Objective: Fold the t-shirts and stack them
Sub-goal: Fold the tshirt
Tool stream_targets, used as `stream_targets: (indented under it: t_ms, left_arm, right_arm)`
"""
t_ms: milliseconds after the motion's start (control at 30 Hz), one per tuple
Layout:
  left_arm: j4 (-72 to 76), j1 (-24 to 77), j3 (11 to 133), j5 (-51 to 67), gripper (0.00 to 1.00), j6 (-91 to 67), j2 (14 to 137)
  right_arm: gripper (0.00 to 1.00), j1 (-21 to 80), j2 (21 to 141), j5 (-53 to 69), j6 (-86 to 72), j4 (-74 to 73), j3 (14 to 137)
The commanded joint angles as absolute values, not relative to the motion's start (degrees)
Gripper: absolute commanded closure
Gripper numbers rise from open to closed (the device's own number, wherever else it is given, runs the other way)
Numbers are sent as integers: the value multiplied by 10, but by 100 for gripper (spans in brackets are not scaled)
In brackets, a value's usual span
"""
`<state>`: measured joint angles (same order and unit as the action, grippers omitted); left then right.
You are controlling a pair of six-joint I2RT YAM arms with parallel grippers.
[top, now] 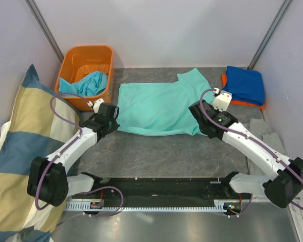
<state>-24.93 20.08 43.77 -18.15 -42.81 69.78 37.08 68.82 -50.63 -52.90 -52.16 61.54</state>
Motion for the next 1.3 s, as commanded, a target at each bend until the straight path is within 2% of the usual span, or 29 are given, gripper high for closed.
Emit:
stream_targets:
  t_ms: [0, 467, 1267]
  left_arm:
    - [-214, 202, 472, -219, 98, -420, 719]
    - [-168, 201, 542, -244, 98, -397, 836]
    - [-144, 177, 583, -262, 98, -374, 912]
  right_arm:
    - [100, 359, 729, -497, -469, -433, 621]
    - [100, 281, 852, -476, -386, -302, 656]
    - [100, 209, 1017, -439, -320, -245, 768]
